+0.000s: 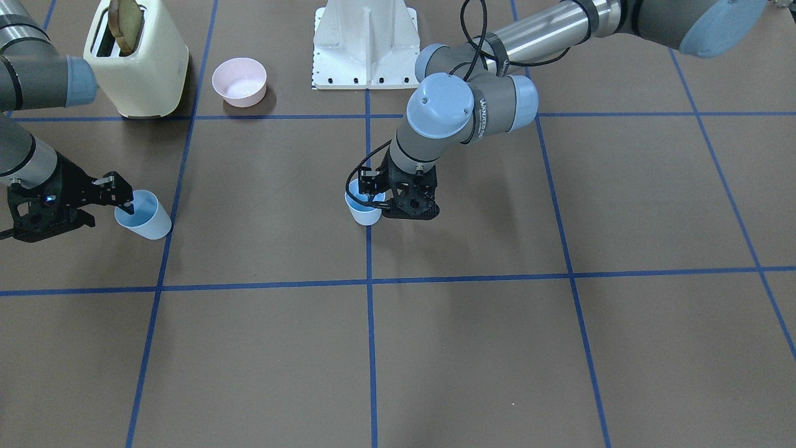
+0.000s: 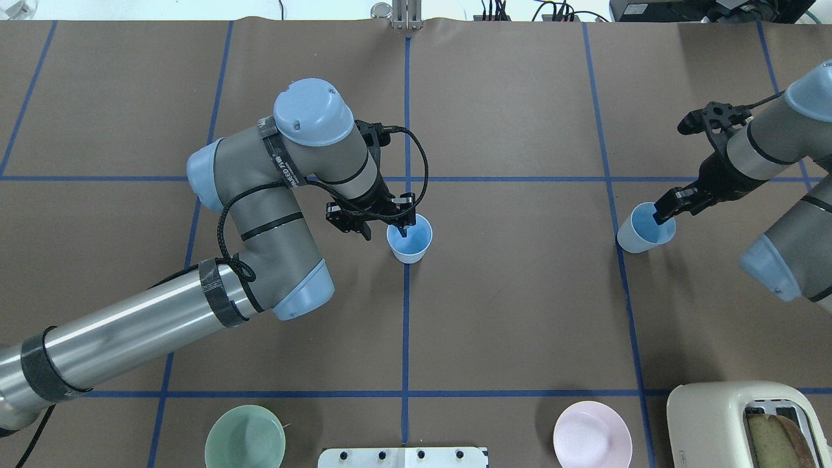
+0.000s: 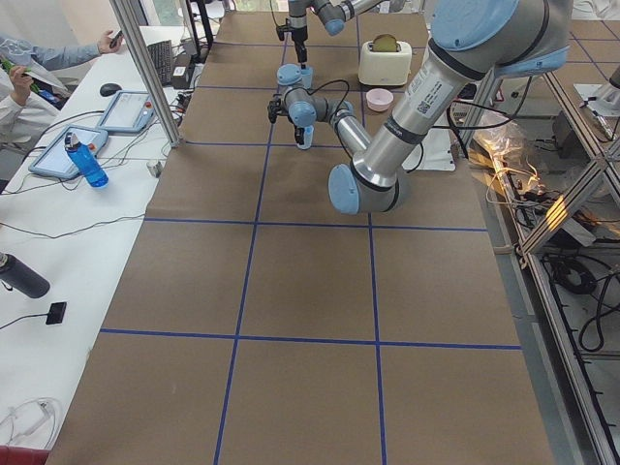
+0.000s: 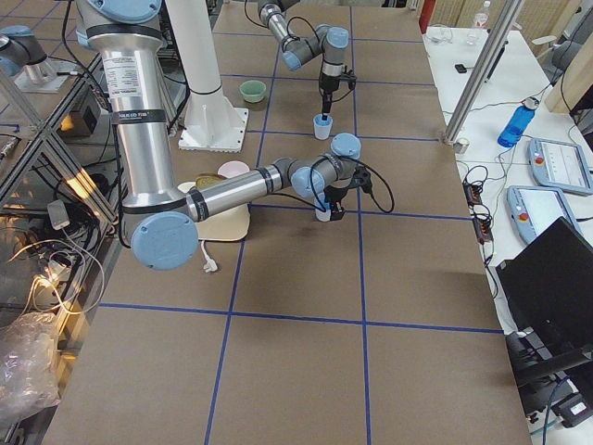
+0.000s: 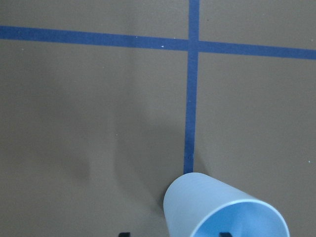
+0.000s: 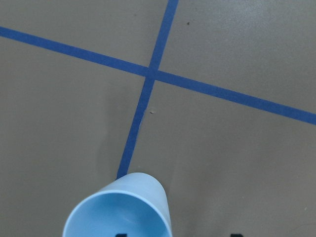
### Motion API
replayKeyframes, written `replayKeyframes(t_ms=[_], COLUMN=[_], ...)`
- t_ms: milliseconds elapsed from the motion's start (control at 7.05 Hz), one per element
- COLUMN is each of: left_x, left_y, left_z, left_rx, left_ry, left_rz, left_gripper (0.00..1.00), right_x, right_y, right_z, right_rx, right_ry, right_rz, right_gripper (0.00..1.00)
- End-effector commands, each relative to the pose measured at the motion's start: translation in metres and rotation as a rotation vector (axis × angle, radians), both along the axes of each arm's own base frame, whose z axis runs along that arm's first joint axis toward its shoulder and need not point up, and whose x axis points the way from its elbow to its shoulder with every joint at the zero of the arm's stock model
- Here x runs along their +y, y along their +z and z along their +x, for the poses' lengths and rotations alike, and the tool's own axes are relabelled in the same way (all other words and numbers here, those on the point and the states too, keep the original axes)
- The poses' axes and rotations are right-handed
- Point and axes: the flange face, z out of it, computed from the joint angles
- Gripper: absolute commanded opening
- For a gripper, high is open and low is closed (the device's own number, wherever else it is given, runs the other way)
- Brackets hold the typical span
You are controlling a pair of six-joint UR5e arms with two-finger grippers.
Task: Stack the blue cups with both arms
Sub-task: 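Set the cup at center with the left gripper while the right lifts its cup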
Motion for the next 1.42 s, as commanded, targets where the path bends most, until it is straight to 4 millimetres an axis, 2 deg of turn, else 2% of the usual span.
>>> replayKeyframes(t_ms=[0,284,993,1135,1277], left_x=[-0.001,-0.001,-0.001,-0.001,-0.001], left_y=[0.002,0.003,0.003,0.003,0.003], left_z=[-0.001,-0.001,-0.001,-0.001,-0.001], left_rx=[-0.001,-0.002,-0.004,-0.004,-0.004], left_ry=[-0.002,-0.002,-0.003,-0.002,-0.002], left_rz=[-0.001,-0.002,-0.002,-0.003,-0.003], left_gripper=[0.67,0.67,0.67,0.67,0.67], right_x=[0.004,0.005,0.004,0.005,0.007], right_y=[0.002,0.001,0.002,0.001,0.0], right_z=[-0.01,-0.012,-0.013,-0.016,-0.02], right_rx=[0.018,0.02,0.033,0.033,0.03], right_ry=[-0.003,-0.005,-0.002,-0.01,-0.019], right_rz=[0.004,0.01,0.029,0.031,0.034], right_gripper=[0.58,0.56,0.43,0.34,0.18])
